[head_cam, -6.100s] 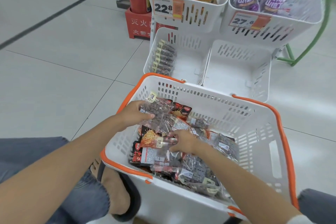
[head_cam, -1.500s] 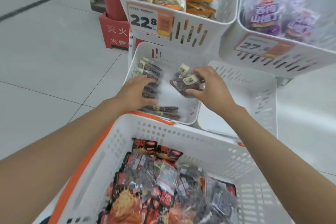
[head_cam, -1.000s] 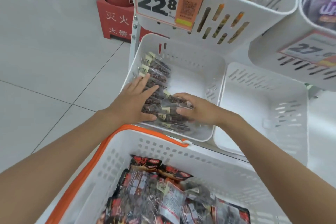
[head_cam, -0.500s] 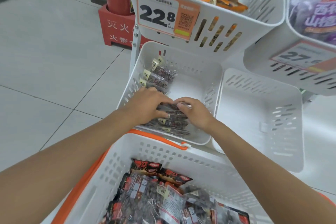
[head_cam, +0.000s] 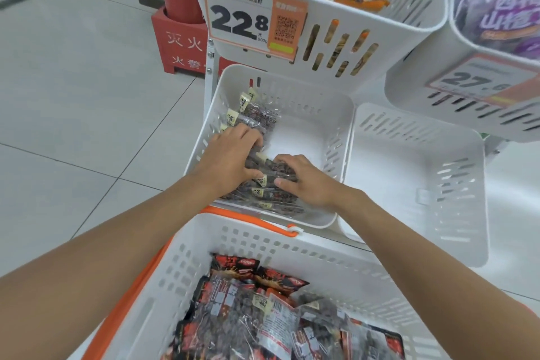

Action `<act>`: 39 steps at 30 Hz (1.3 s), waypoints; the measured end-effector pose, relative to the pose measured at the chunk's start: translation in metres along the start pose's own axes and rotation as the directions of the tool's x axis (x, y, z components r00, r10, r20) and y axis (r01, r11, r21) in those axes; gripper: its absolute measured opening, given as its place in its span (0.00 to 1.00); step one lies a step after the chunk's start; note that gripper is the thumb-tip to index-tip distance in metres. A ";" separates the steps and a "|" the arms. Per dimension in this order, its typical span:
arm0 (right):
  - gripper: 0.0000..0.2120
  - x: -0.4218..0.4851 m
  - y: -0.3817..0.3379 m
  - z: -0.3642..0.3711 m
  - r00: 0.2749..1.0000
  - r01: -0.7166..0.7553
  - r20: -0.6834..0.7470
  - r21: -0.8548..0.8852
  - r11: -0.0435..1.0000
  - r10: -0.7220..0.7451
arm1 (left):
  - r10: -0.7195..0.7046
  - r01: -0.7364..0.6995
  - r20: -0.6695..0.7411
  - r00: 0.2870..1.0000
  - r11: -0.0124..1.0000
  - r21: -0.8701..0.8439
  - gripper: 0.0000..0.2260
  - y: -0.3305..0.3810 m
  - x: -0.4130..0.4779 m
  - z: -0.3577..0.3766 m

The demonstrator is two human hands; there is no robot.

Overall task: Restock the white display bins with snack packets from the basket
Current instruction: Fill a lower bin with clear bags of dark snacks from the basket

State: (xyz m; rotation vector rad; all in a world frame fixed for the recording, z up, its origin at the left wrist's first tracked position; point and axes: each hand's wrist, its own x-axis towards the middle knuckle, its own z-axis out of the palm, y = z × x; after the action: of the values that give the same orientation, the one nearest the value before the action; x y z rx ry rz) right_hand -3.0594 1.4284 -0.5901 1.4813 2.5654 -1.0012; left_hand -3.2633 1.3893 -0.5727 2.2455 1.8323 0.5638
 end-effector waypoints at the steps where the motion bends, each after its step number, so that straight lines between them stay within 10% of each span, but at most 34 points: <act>1: 0.29 -0.003 0.000 0.000 1.000 -0.013 -0.007 0.004 1.000 0.013 | -0.002 0.002 0.020 1.000 1.000 -0.021 0.23 -0.001 -0.001 -0.002; 12: 0.19 -0.158 -0.049 0.012 0.836 0.136 -0.546 0.131 0.982 -0.043 | -0.107 0.067 -0.116 0.987 0.950 -0.306 0.14 0.078 -0.080 -0.035; 21: 0.22 -0.231 0.017 0.105 0.969 -0.242 -0.071 -0.095 0.966 0.235 | -0.280 0.304 0.119 0.953 0.857 -0.416 0.12 0.105 -0.194 -0.020; 25: 0.09 -0.228 0.021 0.123 0.944 -0.250 -0.254 -0.146 0.957 0.208 | -0.339 0.463 0.344 0.876 0.788 -0.404 0.16 0.104 -0.221 -0.016; 28: 0.12 -0.234 -0.009 0.105 0.892 -0.110 -0.443 -0.036 0.993 0.083 | -0.376 0.591 0.464 0.802 0.606 -0.532 0.18 0.119 -0.224 -0.014; 32: 0.17 -0.253 -0.062 0.093 0.946 0.183 -0.307 0.232 0.955 -0.107 | -0.277 0.726 0.704 0.654 -0.028 -0.687 0.21 0.145 -0.216 -0.009; 36: 0.16 -0.257 -0.056 0.085 1.000 0.007 0.017 0.583 0.812 -0.021 | -0.546 0.739 0.623 0.561 -0.008 -0.673 0.20 0.132 -0.220 0.014; 39: 0.19 -0.244 -0.025 0.086 0.986 -0.107 -0.055 0.522 0.846 0.158 | -0.585 0.749 0.592 0.554 0.039 -0.661 0.22 0.118 -0.225 0.018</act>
State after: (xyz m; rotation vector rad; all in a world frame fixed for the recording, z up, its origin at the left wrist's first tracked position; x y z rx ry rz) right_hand -2.9695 1.1855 -0.5689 1.8237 2.3078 -1.7398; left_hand -3.1869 1.1468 -0.5834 0.5146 1.6037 0.8112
